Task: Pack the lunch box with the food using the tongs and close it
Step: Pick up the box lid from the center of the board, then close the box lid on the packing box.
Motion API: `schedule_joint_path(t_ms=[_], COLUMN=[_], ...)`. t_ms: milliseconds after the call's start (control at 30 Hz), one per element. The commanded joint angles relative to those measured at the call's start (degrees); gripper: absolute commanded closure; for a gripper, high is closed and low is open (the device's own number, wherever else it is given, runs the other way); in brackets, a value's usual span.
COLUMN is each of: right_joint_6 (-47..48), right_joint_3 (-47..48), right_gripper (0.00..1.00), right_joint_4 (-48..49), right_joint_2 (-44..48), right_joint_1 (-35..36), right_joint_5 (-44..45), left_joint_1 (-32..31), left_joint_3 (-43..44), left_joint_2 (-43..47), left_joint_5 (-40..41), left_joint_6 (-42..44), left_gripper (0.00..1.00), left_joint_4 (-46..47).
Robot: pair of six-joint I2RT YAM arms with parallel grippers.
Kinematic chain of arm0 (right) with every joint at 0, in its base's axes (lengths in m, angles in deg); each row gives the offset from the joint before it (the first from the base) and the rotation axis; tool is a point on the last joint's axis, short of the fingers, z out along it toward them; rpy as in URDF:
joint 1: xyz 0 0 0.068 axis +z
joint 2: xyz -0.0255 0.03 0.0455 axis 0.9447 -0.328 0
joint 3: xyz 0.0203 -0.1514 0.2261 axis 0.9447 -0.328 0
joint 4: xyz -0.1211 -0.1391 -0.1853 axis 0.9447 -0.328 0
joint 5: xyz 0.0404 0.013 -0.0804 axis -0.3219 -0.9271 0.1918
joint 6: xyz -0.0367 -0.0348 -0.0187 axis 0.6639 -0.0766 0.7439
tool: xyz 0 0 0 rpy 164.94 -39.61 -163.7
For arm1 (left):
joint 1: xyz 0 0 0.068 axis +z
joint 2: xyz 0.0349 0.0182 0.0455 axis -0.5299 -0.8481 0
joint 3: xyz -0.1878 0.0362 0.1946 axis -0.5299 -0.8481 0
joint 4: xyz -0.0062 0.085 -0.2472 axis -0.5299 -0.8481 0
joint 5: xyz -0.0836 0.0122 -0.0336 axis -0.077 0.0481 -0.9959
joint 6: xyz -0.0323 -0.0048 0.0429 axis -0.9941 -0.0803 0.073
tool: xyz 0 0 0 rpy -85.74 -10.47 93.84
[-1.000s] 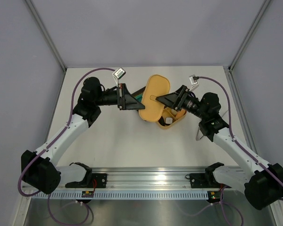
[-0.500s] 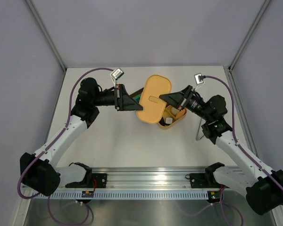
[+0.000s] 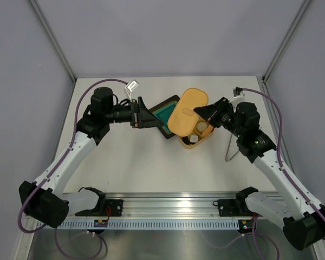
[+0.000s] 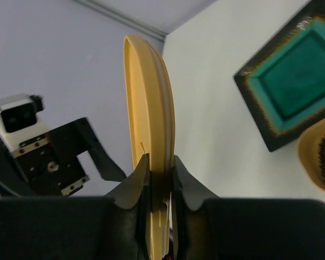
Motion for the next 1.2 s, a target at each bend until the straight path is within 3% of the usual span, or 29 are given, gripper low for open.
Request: schedule_joint_path(t_ms=[0, 67, 267, 600, 1167], right_joint_6=[-5.4, -9.7, -13.8, -11.9, -13.1], right_joint_3=[0.8, -1.3, -6.0, -8.1, -17.1], right_gripper=[1.0, 1.0, 1.0, 1.0, 1.0], right_joint_4=[-13.5, -13.0, -7.8, -0.1, 24.3], right_joint_2=[-1.9, -3.2, -7.0, -16.3, -28.5], right_joint_1=[-1.3, -2.4, -5.3, -8.7, -10.8], right_joint_5=[11.5, 12.1, 13.0, 11.0, 9.5], left_joint_1=[1.6, 1.6, 1.5, 1.6, 1.6], left_joint_3=[2.5, 3.0, 2.2, -1.7, -4.6], left_joint_2=[2.1, 1.2, 0.0, 0.3, 1.4], left_joint_5=[11.4, 17.1, 23.2, 23.0, 23.3], left_joint_6=[5.9, 7.1, 9.0, 8.6, 9.1], left_gripper=[0.01, 0.04, 0.07, 0.06, 0.06], left_joint_4=[-9.6, -12.6, -17.4, -15.8, -16.3])
